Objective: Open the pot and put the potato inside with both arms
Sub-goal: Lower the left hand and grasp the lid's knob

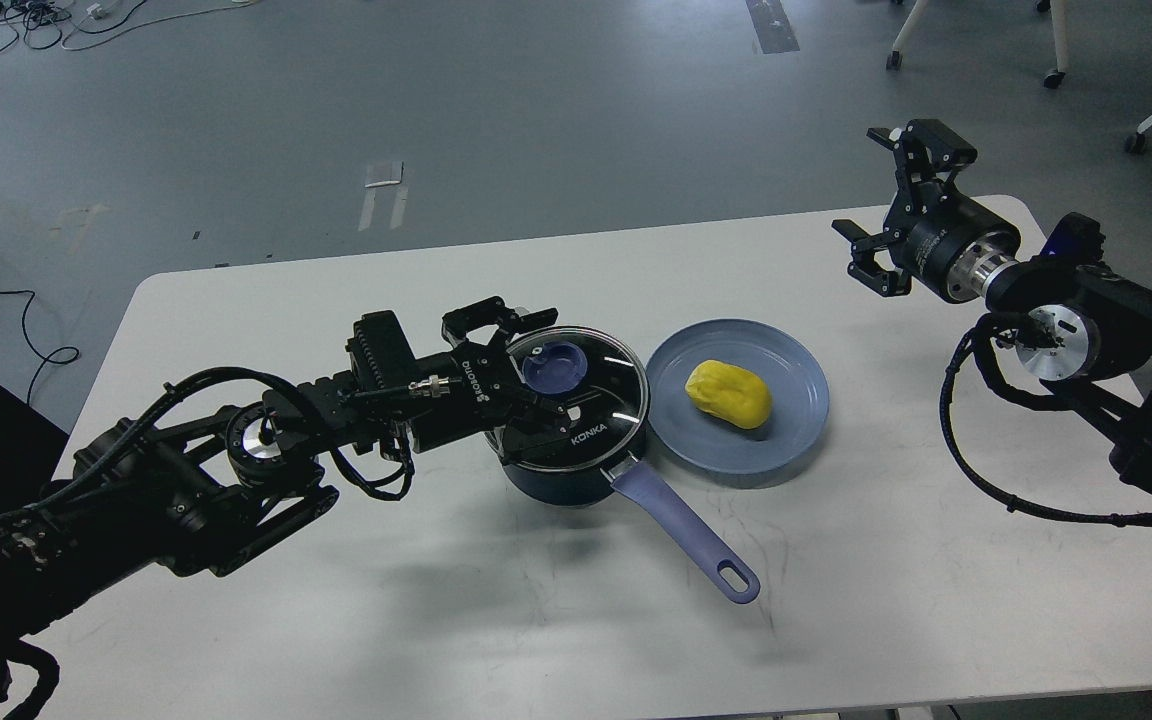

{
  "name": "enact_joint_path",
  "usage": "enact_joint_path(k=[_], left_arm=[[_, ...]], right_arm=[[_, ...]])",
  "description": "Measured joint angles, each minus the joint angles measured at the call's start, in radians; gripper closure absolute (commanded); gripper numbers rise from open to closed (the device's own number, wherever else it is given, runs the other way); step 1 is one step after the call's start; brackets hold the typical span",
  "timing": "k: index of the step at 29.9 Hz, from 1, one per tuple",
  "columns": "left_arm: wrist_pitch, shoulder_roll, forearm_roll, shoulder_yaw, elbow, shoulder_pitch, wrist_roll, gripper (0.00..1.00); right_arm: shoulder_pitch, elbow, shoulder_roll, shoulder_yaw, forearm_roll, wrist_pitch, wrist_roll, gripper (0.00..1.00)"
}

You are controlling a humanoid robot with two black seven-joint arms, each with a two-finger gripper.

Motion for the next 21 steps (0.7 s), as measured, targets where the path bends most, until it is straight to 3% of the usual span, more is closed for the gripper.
enact_joint_path(k=[15,21], left_arm=[[0.0,-0.003,-0.029,0.002,0.011,0.025,0.0,0.03],[0.0,-0.003,-0.048,0.003,0.028,0.03,0.0,0.09]], right_arm=[[0.0,-0.002,-0.017,-0.003,-0.001,0.0,0.002,0.0],[-0.001,-0.002,-0.019,-0.003,-0.001,0.0,0.003,0.0]])
